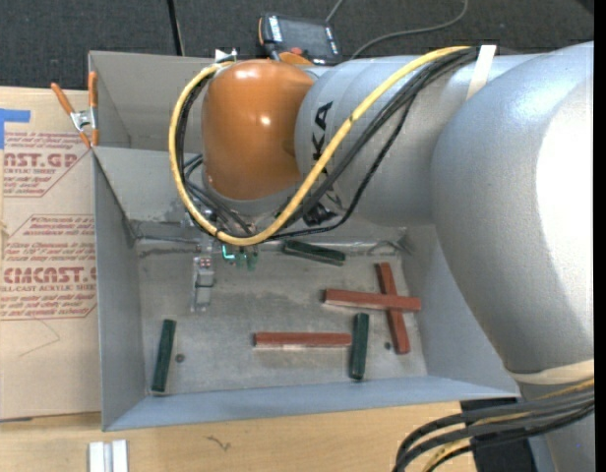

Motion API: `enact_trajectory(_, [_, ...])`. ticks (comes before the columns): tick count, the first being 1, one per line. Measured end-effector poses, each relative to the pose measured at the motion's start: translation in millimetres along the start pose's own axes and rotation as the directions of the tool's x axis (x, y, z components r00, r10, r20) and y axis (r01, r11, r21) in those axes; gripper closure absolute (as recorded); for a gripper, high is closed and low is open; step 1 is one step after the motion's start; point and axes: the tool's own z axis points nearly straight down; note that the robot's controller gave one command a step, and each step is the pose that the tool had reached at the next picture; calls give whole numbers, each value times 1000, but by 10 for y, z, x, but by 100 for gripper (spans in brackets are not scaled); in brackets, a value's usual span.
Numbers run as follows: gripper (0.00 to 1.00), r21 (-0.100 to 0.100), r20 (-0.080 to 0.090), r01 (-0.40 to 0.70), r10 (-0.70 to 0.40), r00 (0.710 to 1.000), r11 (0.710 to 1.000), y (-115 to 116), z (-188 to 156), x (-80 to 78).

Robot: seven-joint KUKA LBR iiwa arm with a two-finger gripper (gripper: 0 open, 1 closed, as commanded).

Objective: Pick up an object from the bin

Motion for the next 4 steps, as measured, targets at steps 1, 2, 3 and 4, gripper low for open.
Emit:
enact_trajectory(1, [0, 2, 0, 329, -329, 944, 944, -161, 1074, 567])
enact_trajectory(2, [0, -3, 15, 175, -175, 985, 985, 349, 910, 924])
enact_trajectory(3, [0, 1, 4, -189, 189, 982, 982, 262, 1053, 865])
enact_trajectory(4, [0, -1, 9, -331, 331, 943, 943, -261, 1043, 386])
